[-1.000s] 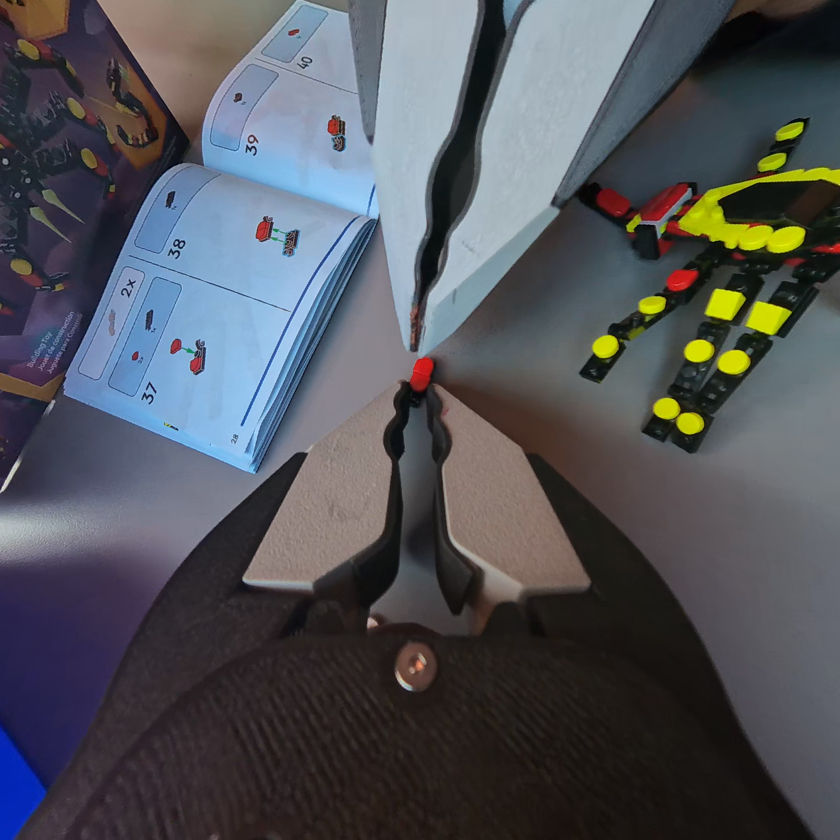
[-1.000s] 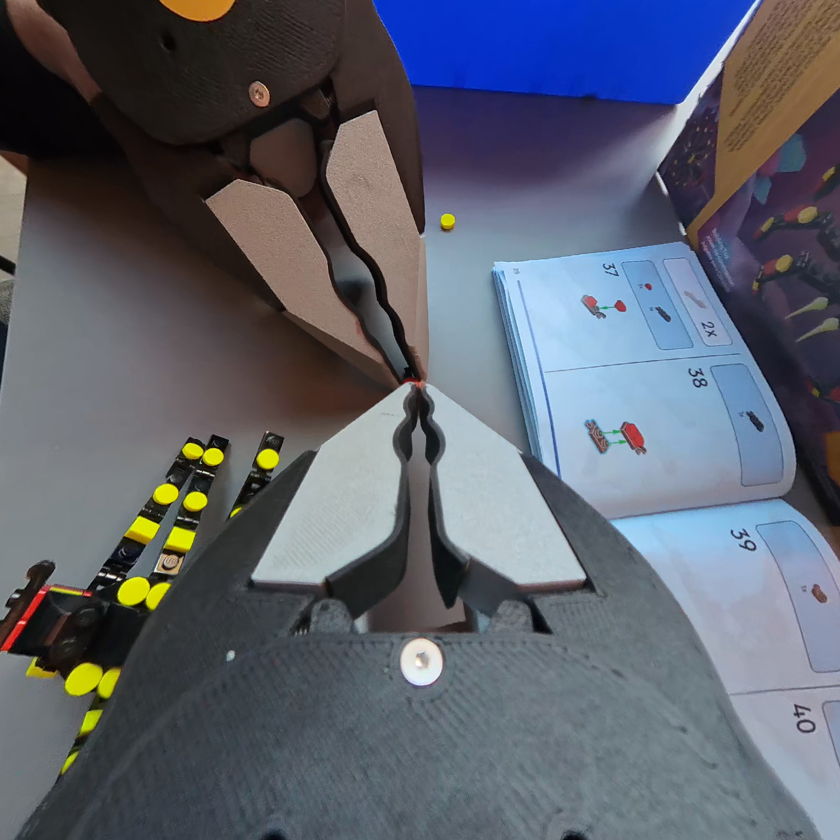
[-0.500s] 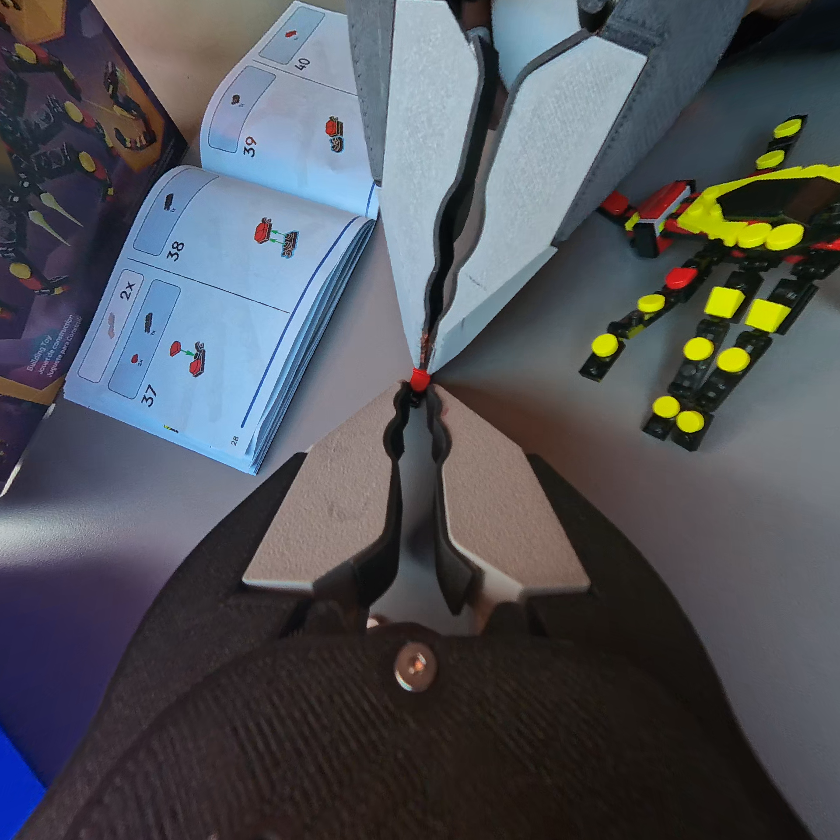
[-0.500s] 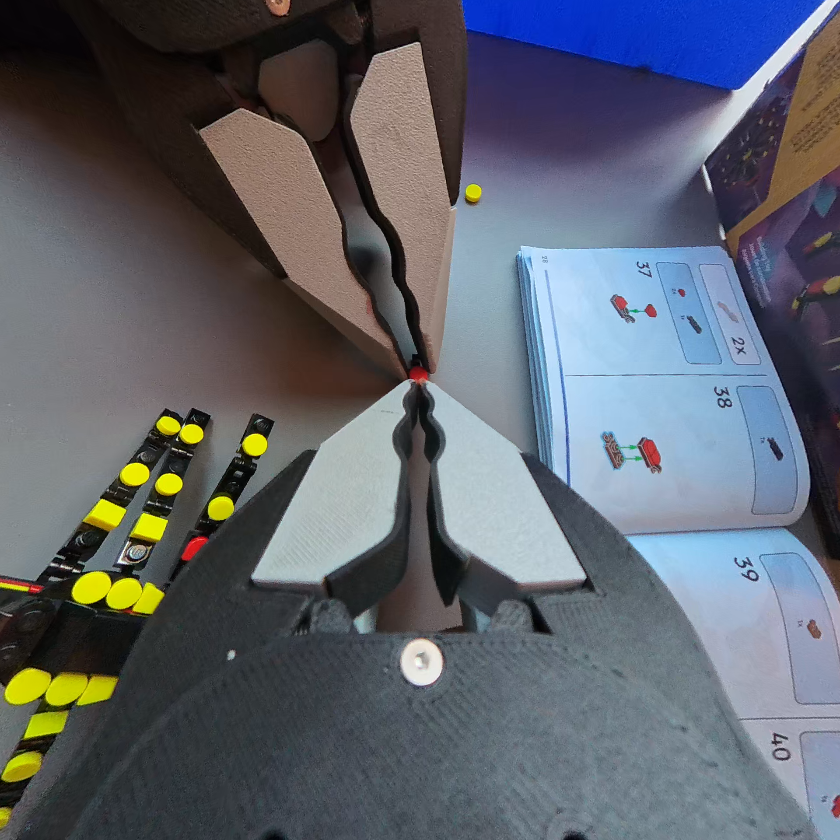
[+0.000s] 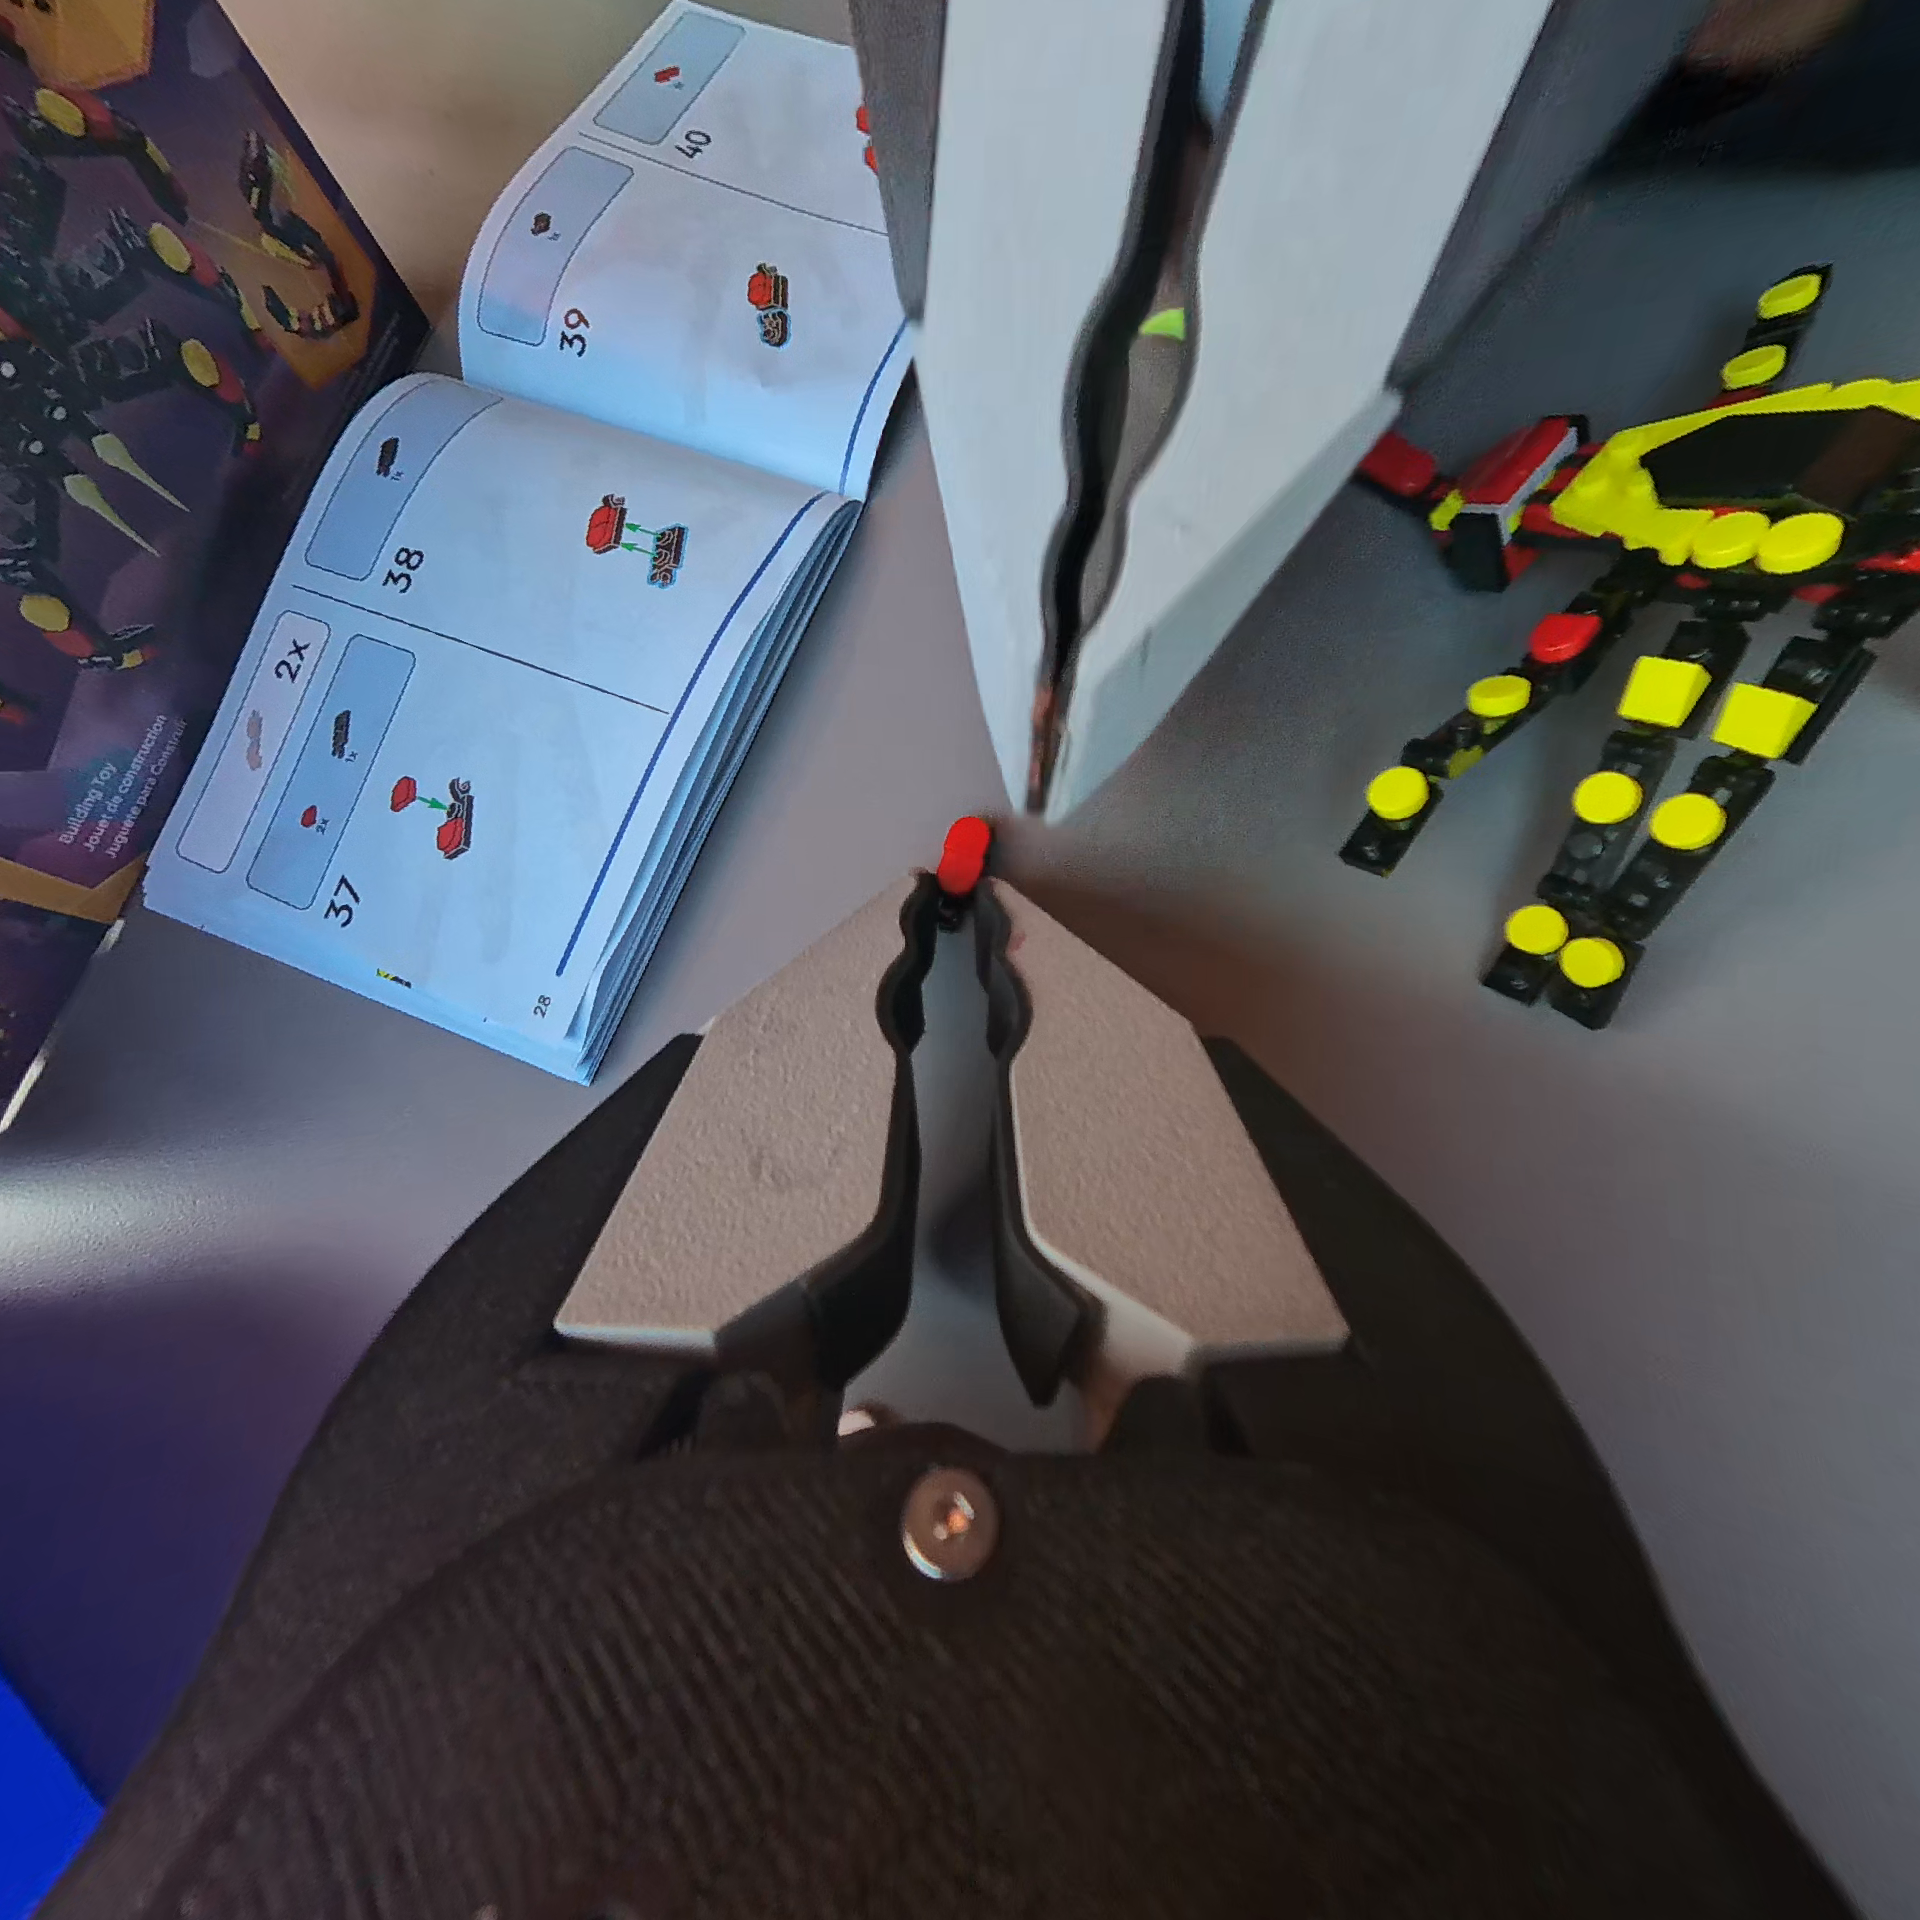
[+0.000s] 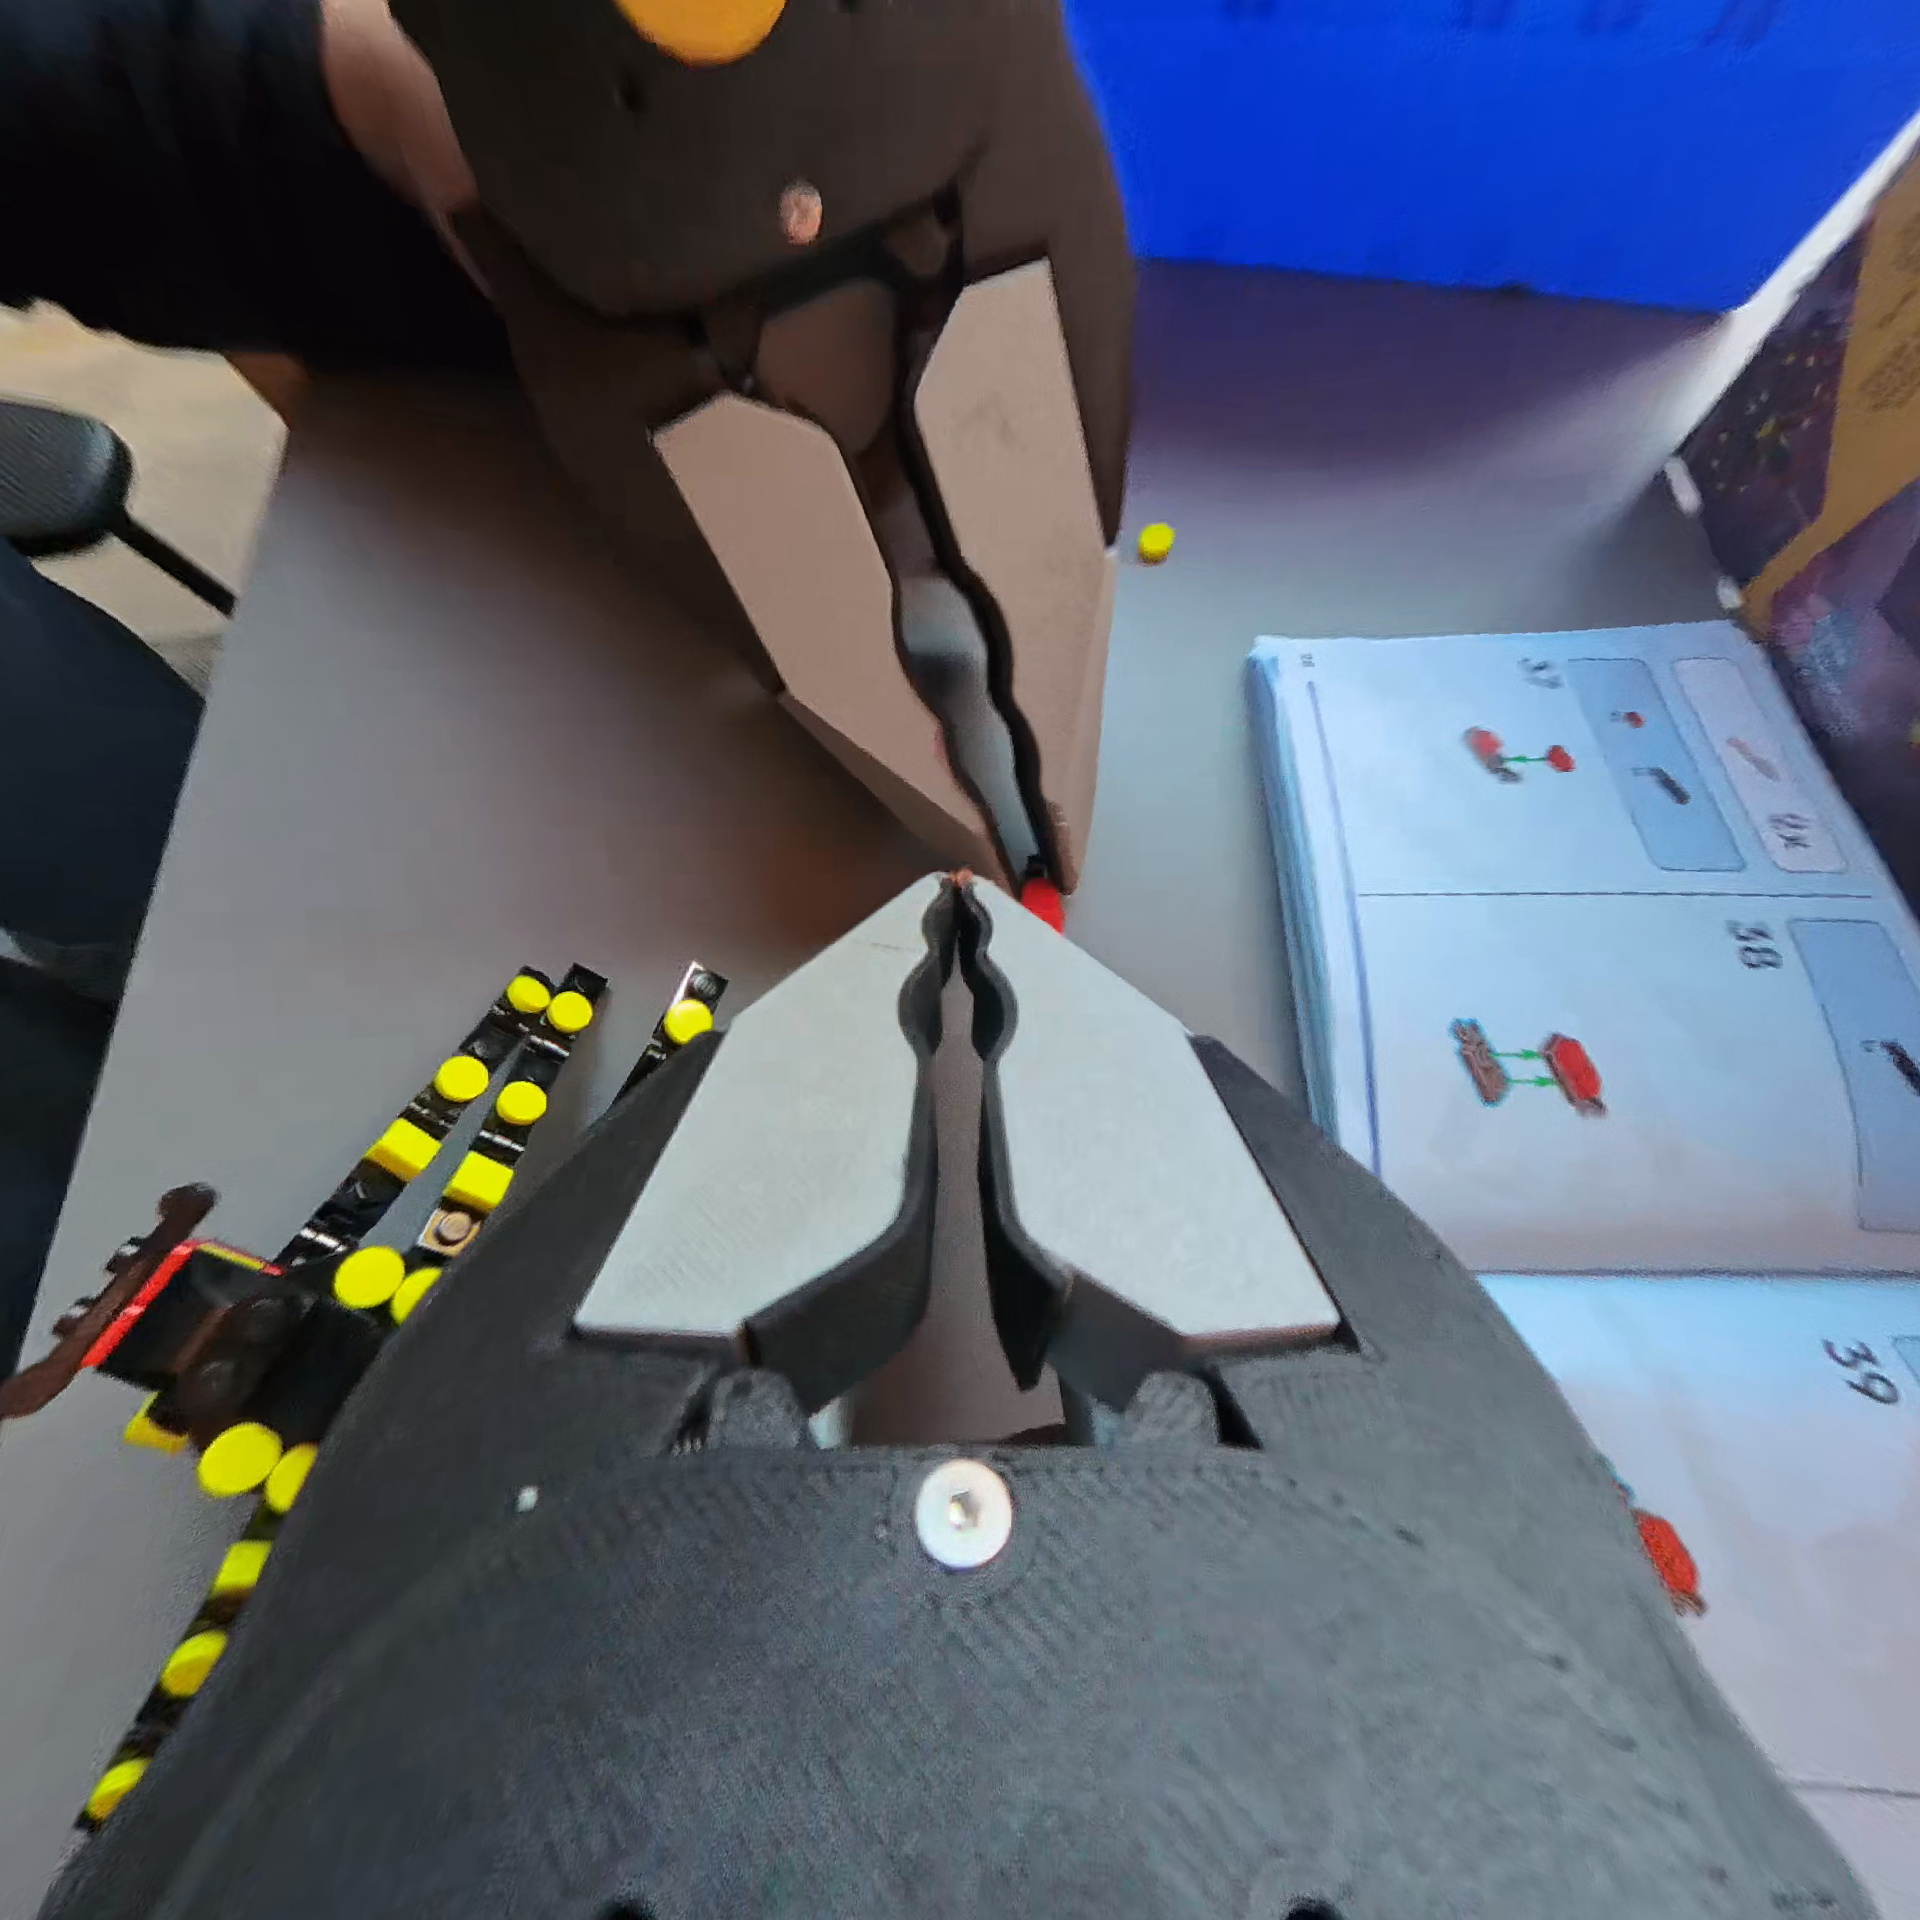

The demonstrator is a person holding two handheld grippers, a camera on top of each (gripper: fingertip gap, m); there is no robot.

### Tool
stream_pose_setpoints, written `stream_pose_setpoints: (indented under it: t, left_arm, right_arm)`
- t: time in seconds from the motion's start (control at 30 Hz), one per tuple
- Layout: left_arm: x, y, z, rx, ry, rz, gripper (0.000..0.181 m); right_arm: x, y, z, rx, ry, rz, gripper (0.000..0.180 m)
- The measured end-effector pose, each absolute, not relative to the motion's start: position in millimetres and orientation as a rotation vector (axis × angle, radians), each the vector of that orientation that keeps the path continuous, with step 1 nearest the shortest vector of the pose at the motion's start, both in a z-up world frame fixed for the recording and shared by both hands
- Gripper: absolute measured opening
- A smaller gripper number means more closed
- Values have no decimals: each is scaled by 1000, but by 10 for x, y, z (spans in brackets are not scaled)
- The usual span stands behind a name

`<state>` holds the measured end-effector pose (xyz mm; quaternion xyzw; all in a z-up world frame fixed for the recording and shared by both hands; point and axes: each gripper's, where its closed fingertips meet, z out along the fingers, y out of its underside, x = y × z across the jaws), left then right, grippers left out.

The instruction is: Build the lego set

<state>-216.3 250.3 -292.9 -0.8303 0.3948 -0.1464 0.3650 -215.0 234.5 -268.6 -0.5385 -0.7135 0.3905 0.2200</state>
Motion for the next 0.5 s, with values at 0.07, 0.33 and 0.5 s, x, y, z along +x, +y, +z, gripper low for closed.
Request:
stream_pose_setpoints:
  t: [0.07, 0.33, 0.5]
  left_arm:
    - [-2169, 2485, -2925, -2148, 1009, -422, 5]
    - [-1951, 2240, -2533, -2054, 890, -1013, 5]
    - [-1936, 2169, -2336, -1987, 782, -1306, 5]
  right_arm:
    - [-2127, 2398, -2570, -1445, -1926, 1117, 0]
    - [-1956, 2302, -2329, -1130, -1982, 978, 26]
    - [-1921, 2137, -2257, -927, -2017, 788, 23]
